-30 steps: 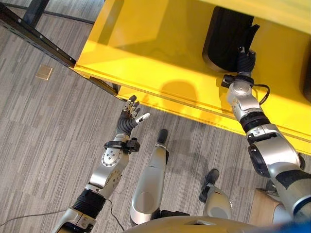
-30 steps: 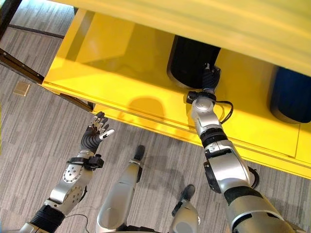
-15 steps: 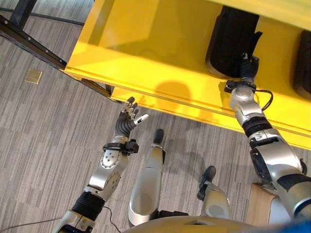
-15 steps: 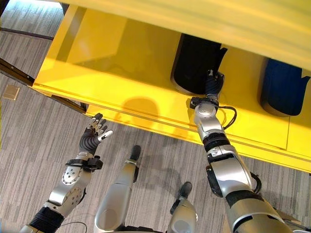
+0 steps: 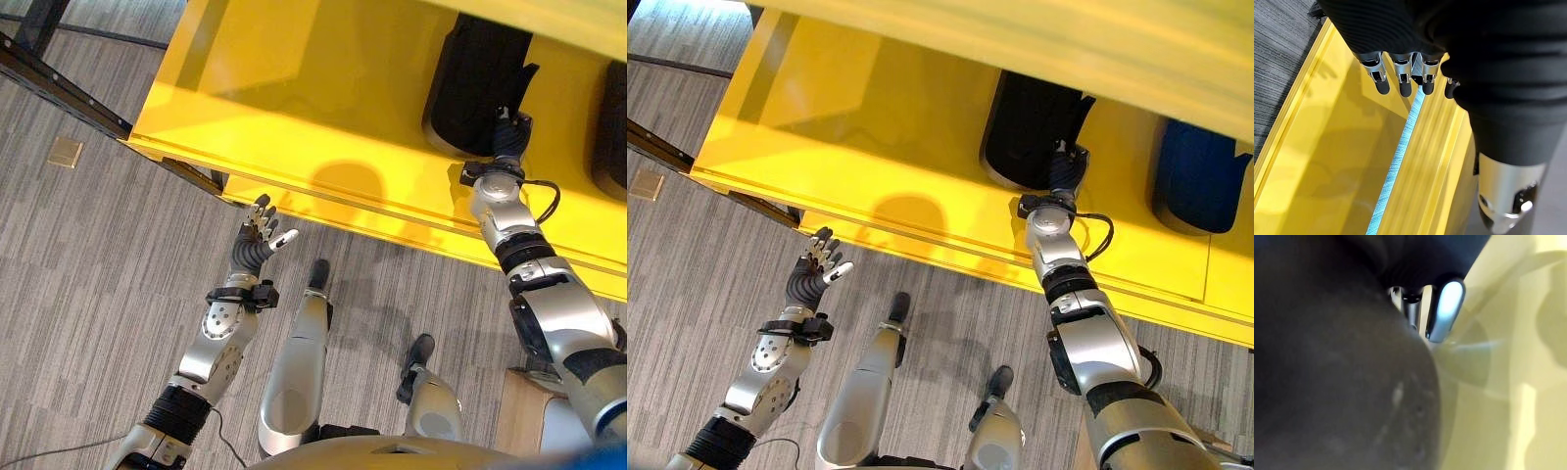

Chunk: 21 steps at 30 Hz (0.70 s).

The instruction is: Move parts from the plastic box to the shelf.

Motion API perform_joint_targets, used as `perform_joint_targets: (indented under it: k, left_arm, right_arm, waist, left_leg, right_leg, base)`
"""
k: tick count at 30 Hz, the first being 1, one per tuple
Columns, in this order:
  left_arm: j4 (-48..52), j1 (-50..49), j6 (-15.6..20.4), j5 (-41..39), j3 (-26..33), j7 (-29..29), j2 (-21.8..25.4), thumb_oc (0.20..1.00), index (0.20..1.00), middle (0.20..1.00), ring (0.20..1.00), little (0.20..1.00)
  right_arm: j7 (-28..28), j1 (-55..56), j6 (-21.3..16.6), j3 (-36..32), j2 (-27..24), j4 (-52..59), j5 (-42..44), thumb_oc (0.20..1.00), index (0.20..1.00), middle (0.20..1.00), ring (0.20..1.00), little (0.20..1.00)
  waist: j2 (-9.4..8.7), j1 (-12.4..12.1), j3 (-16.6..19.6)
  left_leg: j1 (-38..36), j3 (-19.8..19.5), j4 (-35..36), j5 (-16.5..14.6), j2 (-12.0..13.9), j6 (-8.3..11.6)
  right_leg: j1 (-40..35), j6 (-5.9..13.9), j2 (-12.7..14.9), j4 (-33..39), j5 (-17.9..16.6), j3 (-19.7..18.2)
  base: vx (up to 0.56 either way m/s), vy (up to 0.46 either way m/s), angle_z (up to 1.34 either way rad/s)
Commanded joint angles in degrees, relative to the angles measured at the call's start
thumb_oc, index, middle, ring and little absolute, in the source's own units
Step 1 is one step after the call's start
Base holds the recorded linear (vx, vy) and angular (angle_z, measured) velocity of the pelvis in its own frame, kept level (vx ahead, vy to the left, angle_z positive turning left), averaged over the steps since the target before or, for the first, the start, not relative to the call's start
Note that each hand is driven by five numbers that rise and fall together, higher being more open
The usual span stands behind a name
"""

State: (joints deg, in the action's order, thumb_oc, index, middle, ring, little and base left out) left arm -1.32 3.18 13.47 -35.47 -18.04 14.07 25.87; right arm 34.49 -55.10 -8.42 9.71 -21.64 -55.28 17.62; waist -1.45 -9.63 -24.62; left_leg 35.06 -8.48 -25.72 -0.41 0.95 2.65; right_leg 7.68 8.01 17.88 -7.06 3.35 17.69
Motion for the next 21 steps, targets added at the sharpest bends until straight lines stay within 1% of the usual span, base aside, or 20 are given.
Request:
perform_joint_targets:
  k: [1,6,7,8,14,21]
  left_arm:
    - [2.1,-0.3,3.7,-0.1,0.4,0.0,0.4,1.000,1.000,1.000,1.000,1.000]
    - [2.1,-0.5,3.8,-0.3,0.5,-0.1,0.6,1.000,1.000,1.000,1.000,1.000]
    - [2.1,-0.5,3.7,-0.4,0.5,-0.2,0.6,1.000,1.000,1.000,1.000,1.000]
    - [1.8,-0.6,3.8,-0.4,0.7,-0.2,0.6,1.000,1.000,1.000,1.000,1.000]
    - [1.7,-0.9,3.7,-0.3,1.1,0.0,0.6,1.000,1.000,1.000,1.000,1.000]
    - [1.7,-1.5,3.8,-0.2,1.6,0.2,0.4,1.000,1.000,1.000,1.000,1.000]
  right_arm:
    - [0.1,1.5,1.5,0.5,-5.0,-2.6,0.4,0.200,0.200,0.200,0.200,0.200]
    - [-0.2,1.5,1.7,0.6,-5.0,-3.4,0.3,0.200,0.200,0.200,0.200,0.200]
    - [-0.3,1.6,1.7,0.5,-4.9,-3.8,0.7,0.247,0.247,0.247,0.247,0.247]
    - [-0.1,1.6,1.5,0.3,-4.7,-3.6,1.0,1.000,1.000,1.000,1.000,1.000]
    - [0.6,2.7,1.3,-0.1,-4.4,-1.3,0.5,1.000,1.000,1.000,1.000,1.000]
    - [2.6,5.3,1.4,-0.8,-4.8,4.4,-2.7,1.000,1.000,1.000,1.000,1.000]
  waist:
    - [1.85,-0.7,-1.9]
    - [1.72,-0.5,-2.0]
    - [1.72,-0.5,-2.0]
    - [1.67,-0.3,-2.0]
    - [1.55,0.0,-2.0]
    - [1.26,0.3,-1.6]
  left_leg:
    - [-4.5,0.9,6.5,-0.9,1.2,-0.08]
    - [-4.7,1.0,6.7,-0.8,1.4,-0.14]
    - [-4.7,1.0,6.7,-0.8,1.4,-0.15]
    - [-4.9,1.1,6.7,-0.8,1.4,-0.14]
    - [-4.9,1.2,6.6,-0.8,1.7,-0.17]
    - [-4.9,1.3,6.9,-0.8,1.8,-0.19]
  right_leg:
    - [1.6,0.11,-0.2,-6.7,2.0,-2.0]
    - [1.8,0.10,-0.4,-6.8,1.9,-2.2]
    - [1.7,0.09,-0.4,-6.8,1.9,-2.1]
    - [1.7,0.07,-0.5,-6.9,1.9,-2.3]
    - [1.9,0.16,-0.5,-6.8,1.8,-2.5]
    - [1.9,0.26,-0.6,-6.3,1.6,-2.5]
  base:
    - [0.00,0.000,0.00]
    - [0.00,0.000,0.00]
    - [0.00,0.000,0.00]
    - [0.00,0.000,0.00]
    - [0.00,-0.001,-0.01]
    - [0.00,-0.004,-0.02]
